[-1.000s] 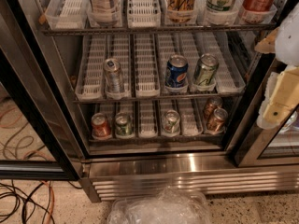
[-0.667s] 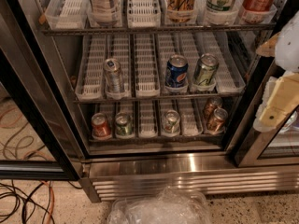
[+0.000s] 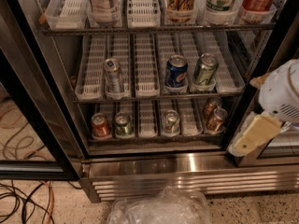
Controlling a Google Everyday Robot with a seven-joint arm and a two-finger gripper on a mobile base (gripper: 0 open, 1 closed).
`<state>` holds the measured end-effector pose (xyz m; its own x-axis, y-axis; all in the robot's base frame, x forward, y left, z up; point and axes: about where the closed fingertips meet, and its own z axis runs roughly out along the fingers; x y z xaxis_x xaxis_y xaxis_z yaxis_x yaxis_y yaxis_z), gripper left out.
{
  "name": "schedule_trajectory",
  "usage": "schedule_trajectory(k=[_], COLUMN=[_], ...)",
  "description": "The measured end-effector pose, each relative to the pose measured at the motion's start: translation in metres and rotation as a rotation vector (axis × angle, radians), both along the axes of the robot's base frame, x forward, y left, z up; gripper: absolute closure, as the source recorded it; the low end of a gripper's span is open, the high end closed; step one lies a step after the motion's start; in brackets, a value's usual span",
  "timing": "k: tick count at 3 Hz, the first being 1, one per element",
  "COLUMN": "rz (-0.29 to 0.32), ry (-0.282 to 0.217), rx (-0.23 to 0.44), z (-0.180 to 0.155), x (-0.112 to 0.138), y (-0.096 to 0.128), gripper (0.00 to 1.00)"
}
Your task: Pick orange can from bottom shelf of fridge
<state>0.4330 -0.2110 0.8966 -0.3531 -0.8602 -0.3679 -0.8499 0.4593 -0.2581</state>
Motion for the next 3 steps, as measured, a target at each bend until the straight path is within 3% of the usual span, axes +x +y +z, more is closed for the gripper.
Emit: schedule_trajectory(k=[1, 2, 3], rz=[-0.016, -0.016, -0.060], ry=[-0.066, -0.066, -0.085], rx=[0.012, 0.012, 0.079], z=[0.002, 0.002, -0.011], x=[0.014, 0.014, 0.018], y=[0.001, 0.001, 0.008], gripper=[0.00, 0.00, 0.00])
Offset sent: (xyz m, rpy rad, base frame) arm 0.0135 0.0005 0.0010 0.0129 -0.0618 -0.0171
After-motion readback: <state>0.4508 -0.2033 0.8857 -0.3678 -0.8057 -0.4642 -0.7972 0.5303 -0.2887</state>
